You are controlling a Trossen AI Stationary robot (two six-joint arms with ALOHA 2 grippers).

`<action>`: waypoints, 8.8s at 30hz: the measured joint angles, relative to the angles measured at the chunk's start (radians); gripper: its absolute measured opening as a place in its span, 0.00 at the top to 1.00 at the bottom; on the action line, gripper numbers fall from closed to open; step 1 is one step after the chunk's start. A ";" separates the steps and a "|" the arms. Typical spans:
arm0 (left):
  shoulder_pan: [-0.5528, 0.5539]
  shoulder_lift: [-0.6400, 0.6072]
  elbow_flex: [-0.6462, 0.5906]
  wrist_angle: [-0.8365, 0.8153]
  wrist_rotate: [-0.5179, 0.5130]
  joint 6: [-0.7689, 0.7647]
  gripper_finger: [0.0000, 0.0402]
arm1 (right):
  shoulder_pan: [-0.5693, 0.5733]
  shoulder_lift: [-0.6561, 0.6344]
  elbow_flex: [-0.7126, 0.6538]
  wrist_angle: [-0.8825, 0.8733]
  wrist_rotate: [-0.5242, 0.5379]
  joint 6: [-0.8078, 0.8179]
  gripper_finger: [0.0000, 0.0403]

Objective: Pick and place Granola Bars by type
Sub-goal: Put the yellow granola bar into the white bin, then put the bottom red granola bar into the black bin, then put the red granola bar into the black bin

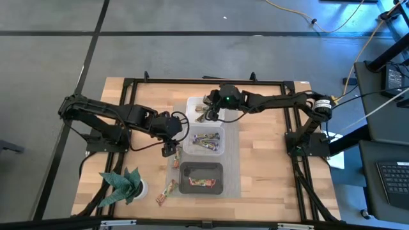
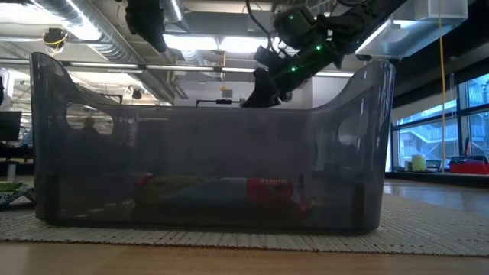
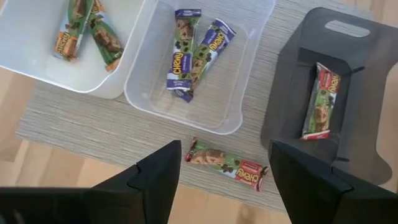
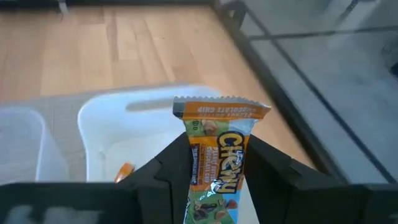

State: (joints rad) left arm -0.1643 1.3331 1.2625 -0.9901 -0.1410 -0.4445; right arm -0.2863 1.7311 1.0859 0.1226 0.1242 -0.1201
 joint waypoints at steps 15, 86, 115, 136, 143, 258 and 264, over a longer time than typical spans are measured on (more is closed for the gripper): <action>-0.012 0.000 0.000 0.000 -0.077 -0.138 0.42 | 0.001 0.090 0.000 -0.004 -0.031 -0.041 0.66; -0.635 0.484 -0.001 0.169 -0.101 -0.926 0.42 | 0.634 0.050 0.719 -0.925 0.284 0.388 0.39; -0.632 0.555 0.000 0.305 -0.103 -0.975 0.42 | 0.740 0.050 0.719 -0.928 0.365 0.454 0.39; -0.625 0.622 0.002 0.172 -0.044 -1.112 0.42 | 0.740 0.050 0.719 -0.970 0.365 0.451 0.39; -0.624 0.626 0.003 0.175 -0.030 -1.098 0.46 | 0.740 0.051 0.719 -0.988 0.366 0.452 0.39; -0.226 0.169 0.001 0.244 -0.226 -0.282 0.53 | 0.959 0.050 0.654 -1.337 0.454 0.904 0.39; -0.259 0.114 0.001 0.238 -0.330 -0.362 0.52 | 0.926 0.049 0.597 -1.110 0.434 0.746 0.39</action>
State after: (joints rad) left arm -0.4232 1.4471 1.2638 -0.7517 -0.4711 -0.8068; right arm 0.6394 1.7802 1.6832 -0.9873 0.5586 0.6261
